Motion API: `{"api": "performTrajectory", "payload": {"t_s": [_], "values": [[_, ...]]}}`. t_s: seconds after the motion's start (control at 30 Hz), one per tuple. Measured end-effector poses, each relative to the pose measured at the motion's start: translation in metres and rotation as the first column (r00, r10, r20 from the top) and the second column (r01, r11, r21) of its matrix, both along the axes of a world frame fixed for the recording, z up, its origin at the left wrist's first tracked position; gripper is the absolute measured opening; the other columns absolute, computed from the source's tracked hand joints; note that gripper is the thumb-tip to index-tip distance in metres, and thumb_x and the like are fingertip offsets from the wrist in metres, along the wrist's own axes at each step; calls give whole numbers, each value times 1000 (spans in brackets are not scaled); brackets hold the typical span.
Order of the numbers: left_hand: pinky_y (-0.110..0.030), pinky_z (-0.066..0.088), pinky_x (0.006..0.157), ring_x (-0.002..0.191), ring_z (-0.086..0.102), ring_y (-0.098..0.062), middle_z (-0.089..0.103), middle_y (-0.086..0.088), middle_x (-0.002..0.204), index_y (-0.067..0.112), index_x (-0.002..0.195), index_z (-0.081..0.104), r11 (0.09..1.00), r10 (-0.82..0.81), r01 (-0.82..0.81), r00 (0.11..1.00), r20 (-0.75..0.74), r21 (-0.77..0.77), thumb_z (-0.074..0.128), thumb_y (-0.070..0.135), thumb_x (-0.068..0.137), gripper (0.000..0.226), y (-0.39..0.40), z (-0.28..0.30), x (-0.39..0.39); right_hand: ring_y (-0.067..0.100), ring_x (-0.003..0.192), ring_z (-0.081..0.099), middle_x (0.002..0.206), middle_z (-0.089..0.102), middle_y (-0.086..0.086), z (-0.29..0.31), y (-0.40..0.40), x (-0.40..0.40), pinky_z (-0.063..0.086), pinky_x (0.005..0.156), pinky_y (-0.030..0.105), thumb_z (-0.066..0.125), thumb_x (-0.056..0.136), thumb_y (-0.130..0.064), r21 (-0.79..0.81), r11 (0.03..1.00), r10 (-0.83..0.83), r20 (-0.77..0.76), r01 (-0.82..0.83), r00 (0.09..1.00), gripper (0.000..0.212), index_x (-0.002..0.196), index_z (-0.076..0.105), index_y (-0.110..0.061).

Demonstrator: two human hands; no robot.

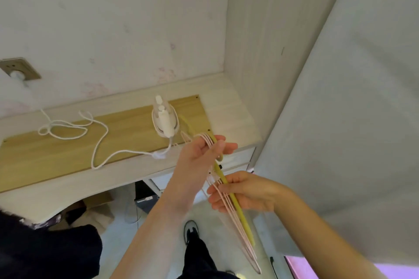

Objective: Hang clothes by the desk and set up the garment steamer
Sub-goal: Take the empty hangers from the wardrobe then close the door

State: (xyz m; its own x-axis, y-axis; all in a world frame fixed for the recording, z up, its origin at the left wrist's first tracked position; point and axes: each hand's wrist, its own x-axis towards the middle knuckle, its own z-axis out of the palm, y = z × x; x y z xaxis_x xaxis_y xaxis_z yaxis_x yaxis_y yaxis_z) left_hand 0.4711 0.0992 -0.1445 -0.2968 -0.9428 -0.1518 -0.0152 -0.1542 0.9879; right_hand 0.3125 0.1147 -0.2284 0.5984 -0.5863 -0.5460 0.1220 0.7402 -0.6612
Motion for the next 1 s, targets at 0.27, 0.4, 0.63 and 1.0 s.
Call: {"api": "performTrajectory", "payload": {"t_s": [0.27,0.4,0.63,1.0], "values": [[-12,50,77,89,69,-7,76,-3,92,1,107,62,990,-141,140,989,-56,-10,41,13,101,25,-91,11,8,30,97,66,102,69,19,14,-67,5,49,97,45,58,92,-8,-48,991,-128,-38,126,991,25,111,66,4],[-19,52,82,88,70,-10,75,-8,93,0,107,61,981,-190,192,978,-91,13,41,13,101,25,-127,11,10,29,92,67,98,69,20,15,-96,10,52,87,39,59,90,-7,-52,982,-183,-63,179,981,26,112,65,6],[-27,47,91,96,69,-12,75,-4,92,6,104,62,971,-230,238,963,-139,37,42,16,101,22,-175,4,15,24,82,69,91,70,18,18,-134,19,57,78,31,57,93,-7,-182,940,-330,-273,288,904,20,105,66,5],[-48,35,108,111,61,-19,75,-2,95,12,102,63,977,-149,176,966,-212,118,43,20,101,21,-223,-26,6,11,66,71,78,74,5,10,-189,19,53,61,16,52,96,-13,-393,916,-361,-733,73,577,22,92,66,3]]}}
